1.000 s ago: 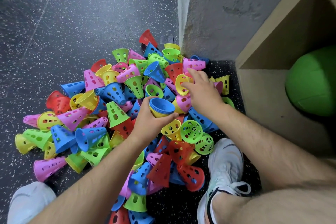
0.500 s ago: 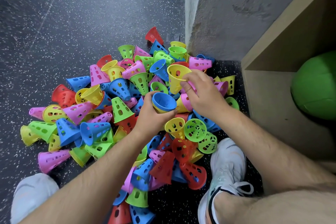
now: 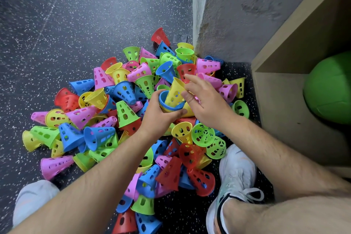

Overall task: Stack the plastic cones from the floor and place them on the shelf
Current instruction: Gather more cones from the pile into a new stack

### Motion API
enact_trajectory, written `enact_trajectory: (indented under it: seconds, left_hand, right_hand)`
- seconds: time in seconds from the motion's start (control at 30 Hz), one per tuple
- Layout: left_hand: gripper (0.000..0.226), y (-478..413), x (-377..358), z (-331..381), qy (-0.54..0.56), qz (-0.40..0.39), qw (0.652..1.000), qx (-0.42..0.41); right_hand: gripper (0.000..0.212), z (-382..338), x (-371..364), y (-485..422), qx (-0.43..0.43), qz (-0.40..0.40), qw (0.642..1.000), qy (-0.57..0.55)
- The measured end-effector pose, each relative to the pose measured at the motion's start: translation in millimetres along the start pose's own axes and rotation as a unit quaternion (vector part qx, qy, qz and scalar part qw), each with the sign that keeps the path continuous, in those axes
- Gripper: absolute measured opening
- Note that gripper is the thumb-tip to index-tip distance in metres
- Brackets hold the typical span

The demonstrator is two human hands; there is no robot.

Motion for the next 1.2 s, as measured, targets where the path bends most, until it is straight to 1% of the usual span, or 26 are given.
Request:
enact_trajectory:
  seconds: [0.07, 0.17, 0.23, 0.3, 0.37, 0.4, 0.43, 0.5, 0.53, 0.63, 0.73, 0.83, 0.93, 1.1, 1.2]
  left_hand:
    - [0.063, -2, -2, 5, 0.009, -0.005, 1.000, -0.013]
    - [0.056, -6, -6, 9, 0.014, -0.015, 1.000, -0.023]
    - [0.058, -8, -9, 9, 0.014, -0.021, 0.999, -0.026]
    - [0.065, -10, -12, 8, 0.017, -0.022, 0.999, -0.025]
    - [0.069, -12, -16, 6, 0.016, -0.029, 0.999, -0.019]
    - [0.070, -13, -19, 6, 0.016, -0.037, 0.999, -0.016]
    - [0.070, -14, -22, 6, 0.017, -0.047, 0.999, -0.012]
    - [0.072, -16, -26, 6, 0.017, -0.061, 0.998, -0.008]
    - [0.073, -17, -28, 6, 0.015, -0.067, 0.998, -0.006]
    - [0.073, -19, -30, 5, 0.016, -0.074, 0.997, -0.001]
    - [0.071, -19, -30, 4, 0.017, -0.075, 0.997, 0.001]
    - [0.070, -19, -30, 3, 0.018, -0.074, 0.997, -0.002]
    - [0.072, -19, -28, 0, 0.023, -0.073, 0.997, 0.000]
    - [0.069, -19, -25, -3, 0.031, -0.063, 0.998, 0.003]
    - [0.069, -19, -22, -2, 0.027, -0.049, 0.998, 0.000]
  right_hand:
    - [0.031, -3, -6, 1, 0.013, -0.029, 0.999, -0.001]
    - [0.032, -2, -14, 5, 0.002, -0.072, 0.997, -0.022]
    - [0.032, 2, -12, 6, -0.008, -0.064, 0.997, -0.050]
    - [0.030, 11, -1, 6, -0.015, -0.018, 0.997, -0.072]
    - [0.027, 25, 10, 3, -0.032, 0.033, 0.998, -0.031]
    - [0.029, 34, 14, 0, -0.051, 0.040, 0.998, 0.013]
    - [0.036, 43, 15, -4, -0.077, 0.028, 0.995, 0.062]
    - [0.051, 63, 11, -13, -0.135, -0.035, 0.980, 0.143]
    - [0.057, 71, 10, -16, -0.151, -0.061, 0.972, 0.170]
    - [0.062, 84, 11, -24, -0.156, -0.088, 0.957, 0.229]
    - [0.054, 89, 14, -29, -0.147, -0.091, 0.950, 0.260]
    - [0.030, 86, 16, -31, -0.124, -0.081, 0.949, 0.278]
    - [0.014, 77, 20, -29, -0.093, -0.053, 0.961, 0.254]
    - [0.016, 54, 25, -20, -0.038, 0.009, 0.989, 0.143]
    - [0.017, 38, 27, -13, -0.015, 0.036, 0.997, 0.064]
Point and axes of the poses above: each hand's wrist, its own y-axis away from the middle knuckle, its own x-axis out of the back of the hand, z = x × y, the point moved 9 cm from there along -y, towards the middle knuckle, and after that the axes turned 14 degrees about -z, right-handed, at the moved point
